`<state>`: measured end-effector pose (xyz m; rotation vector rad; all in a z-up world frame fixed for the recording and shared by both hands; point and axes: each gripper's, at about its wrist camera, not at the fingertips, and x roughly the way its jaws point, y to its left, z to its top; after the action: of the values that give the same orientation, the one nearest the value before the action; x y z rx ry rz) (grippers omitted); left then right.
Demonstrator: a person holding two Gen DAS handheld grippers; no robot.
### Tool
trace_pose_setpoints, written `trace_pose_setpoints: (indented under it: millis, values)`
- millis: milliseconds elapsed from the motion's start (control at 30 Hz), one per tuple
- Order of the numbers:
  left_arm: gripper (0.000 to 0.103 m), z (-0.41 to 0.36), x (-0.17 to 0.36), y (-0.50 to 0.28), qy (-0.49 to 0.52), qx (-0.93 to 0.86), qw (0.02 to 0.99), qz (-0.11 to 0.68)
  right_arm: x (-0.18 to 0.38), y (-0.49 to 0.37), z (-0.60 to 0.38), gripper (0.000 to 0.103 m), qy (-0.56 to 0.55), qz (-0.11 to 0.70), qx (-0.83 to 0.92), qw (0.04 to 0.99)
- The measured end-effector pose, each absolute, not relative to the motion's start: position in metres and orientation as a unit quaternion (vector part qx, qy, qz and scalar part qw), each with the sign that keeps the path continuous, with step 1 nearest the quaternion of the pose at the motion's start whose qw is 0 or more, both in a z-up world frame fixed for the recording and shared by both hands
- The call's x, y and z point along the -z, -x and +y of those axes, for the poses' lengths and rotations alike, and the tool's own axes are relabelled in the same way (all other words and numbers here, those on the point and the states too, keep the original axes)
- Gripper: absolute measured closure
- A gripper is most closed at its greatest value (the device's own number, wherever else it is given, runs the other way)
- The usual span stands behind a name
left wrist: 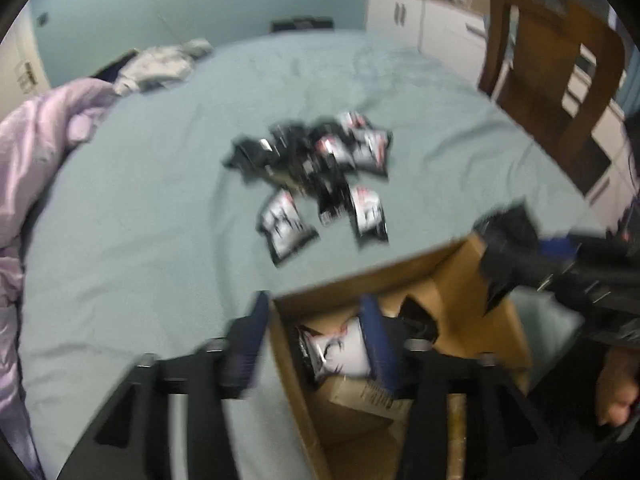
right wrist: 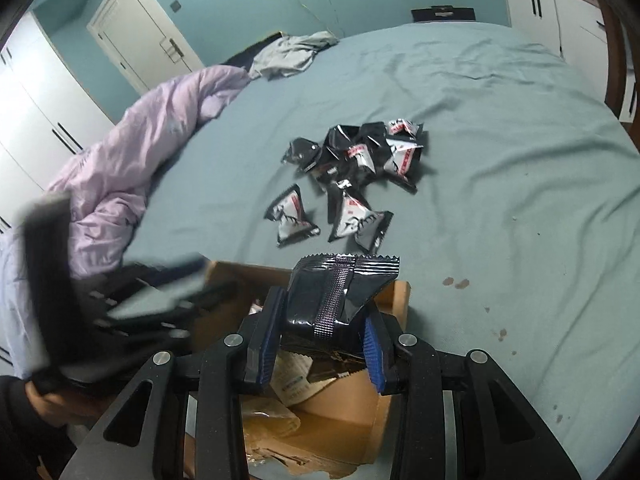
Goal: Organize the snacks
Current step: 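Carry the black packet over the box and release it with the right tool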
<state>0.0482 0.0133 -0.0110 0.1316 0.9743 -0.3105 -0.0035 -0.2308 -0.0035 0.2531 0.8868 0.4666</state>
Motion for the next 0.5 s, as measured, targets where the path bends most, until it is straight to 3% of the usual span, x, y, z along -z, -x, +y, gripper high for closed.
trace_pose_setpoints:
  millis: [33, 67, 333, 500]
  values:
    - [0.021, 0.019, -0.002, -0.045, -0.054, 0.138, 0.882, 0.447, 0.002, 0.003, -0.23, 0.068, -0.122, 0.425, -0.224, 0.868]
    - [0.018, 0.023, -0.009, -0.044, -0.051, 0.129, 0.889, 0.437, 0.001, 0.002, -0.23, 0.068, -0.123, 0.426, -0.226, 0.867]
    - [0.015, 0.054, -0.013, -0.046, -0.09, 0.047, 0.874, 0.475, 0.003, 0.001, -0.191, 0.068, -0.066, 0.438, -0.259, 0.858]
    - [0.015, 0.071, 0.0, -0.055, -0.038, 0.049, 0.861, 0.505, 0.023, -0.02, -0.159, 0.068, -0.035, 0.478, -0.264, 0.837]
